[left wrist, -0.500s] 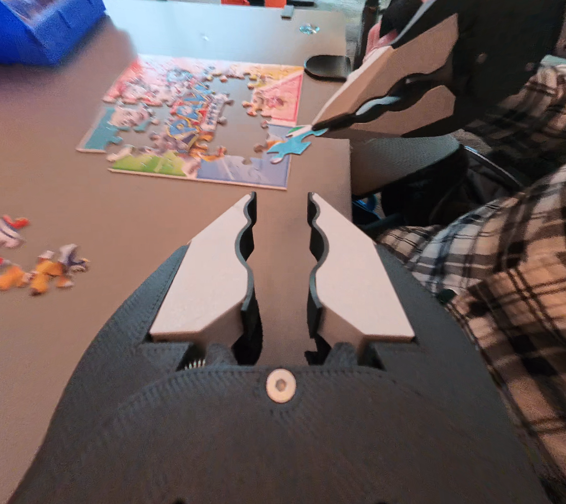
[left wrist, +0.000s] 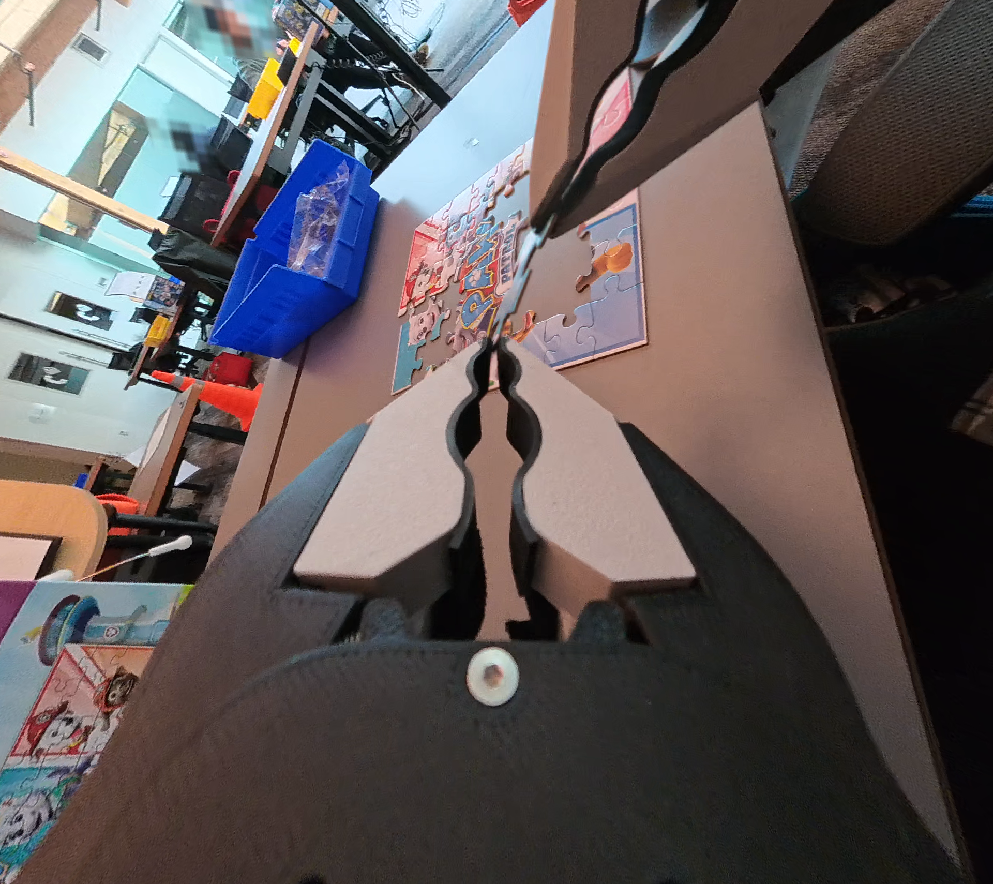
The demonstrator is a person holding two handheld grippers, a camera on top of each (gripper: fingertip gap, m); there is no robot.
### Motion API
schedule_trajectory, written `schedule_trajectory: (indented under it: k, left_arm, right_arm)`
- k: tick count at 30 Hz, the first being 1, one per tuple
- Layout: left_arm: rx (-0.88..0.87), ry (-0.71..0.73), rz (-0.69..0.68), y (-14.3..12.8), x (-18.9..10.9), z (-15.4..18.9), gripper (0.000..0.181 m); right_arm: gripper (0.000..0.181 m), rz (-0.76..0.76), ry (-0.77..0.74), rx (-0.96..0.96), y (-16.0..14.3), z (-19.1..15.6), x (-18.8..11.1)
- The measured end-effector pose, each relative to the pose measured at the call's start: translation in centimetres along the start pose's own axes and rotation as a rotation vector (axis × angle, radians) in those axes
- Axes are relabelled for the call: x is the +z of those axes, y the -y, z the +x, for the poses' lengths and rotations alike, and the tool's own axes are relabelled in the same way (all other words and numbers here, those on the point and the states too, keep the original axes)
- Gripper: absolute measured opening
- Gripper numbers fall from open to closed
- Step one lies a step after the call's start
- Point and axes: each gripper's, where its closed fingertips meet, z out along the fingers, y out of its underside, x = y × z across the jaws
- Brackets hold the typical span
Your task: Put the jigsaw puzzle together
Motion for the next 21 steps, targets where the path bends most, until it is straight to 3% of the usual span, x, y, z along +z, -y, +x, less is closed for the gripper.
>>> schedule_trajectory:
  k: [9, 21]
  left_arm:
    - [-0.058, 0.050, -0.004, 0.1, 0.7, -1.5, 0.001]
    - [0.145, 0.156, -0.007, 0.7, 1.1, -2.8, 0.000]
  right_arm:
    - [0.000, -0.019, -0.032, 0.029, -0.8, 1.1, 0.4]
    - [0.000, -0.053, -0.082, -0.103, -1.3, 2.4, 0.7]
